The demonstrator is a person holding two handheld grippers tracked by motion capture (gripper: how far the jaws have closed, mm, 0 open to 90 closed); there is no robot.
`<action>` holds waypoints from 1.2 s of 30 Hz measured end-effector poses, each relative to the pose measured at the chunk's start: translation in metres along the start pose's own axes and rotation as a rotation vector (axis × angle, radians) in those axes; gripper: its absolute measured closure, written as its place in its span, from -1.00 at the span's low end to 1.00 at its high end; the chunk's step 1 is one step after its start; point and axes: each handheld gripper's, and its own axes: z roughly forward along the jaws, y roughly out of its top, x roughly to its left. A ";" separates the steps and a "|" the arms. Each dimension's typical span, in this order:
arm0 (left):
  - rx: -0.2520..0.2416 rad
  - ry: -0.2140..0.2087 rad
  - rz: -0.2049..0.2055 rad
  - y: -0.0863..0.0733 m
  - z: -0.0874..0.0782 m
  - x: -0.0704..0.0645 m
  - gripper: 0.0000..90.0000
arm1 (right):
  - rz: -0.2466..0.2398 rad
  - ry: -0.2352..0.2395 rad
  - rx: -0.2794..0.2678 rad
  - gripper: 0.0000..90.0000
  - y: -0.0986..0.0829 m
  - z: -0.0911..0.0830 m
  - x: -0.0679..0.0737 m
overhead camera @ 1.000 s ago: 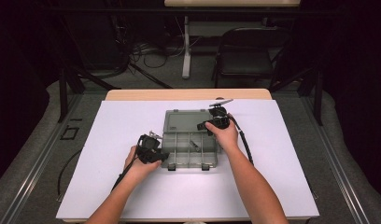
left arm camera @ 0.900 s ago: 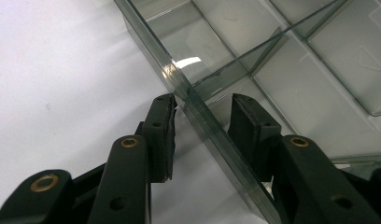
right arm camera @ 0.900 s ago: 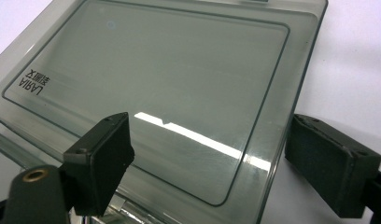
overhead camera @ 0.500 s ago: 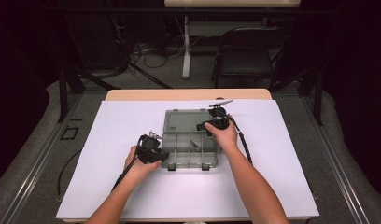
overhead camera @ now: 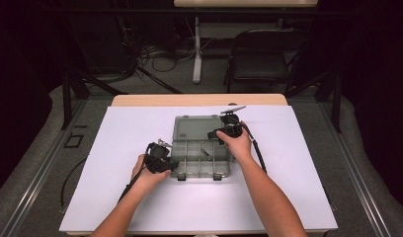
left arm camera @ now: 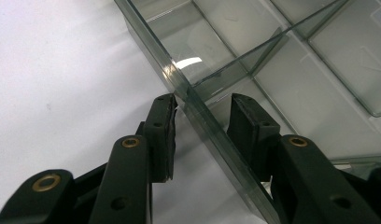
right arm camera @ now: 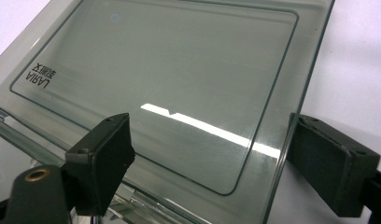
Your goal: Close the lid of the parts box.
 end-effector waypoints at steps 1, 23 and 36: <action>0.000 0.000 0.000 0.000 0.000 0.000 0.37 | -0.001 -0.001 -0.001 -0.66 0.000 0.000 0.000; -0.006 0.008 0.003 -0.001 0.000 -0.001 0.38 | -0.038 0.006 -0.032 -0.60 0.002 -0.009 0.000; -0.005 0.008 0.003 -0.001 0.000 -0.001 0.38 | -0.087 0.003 -0.079 -0.40 0.005 -0.026 0.001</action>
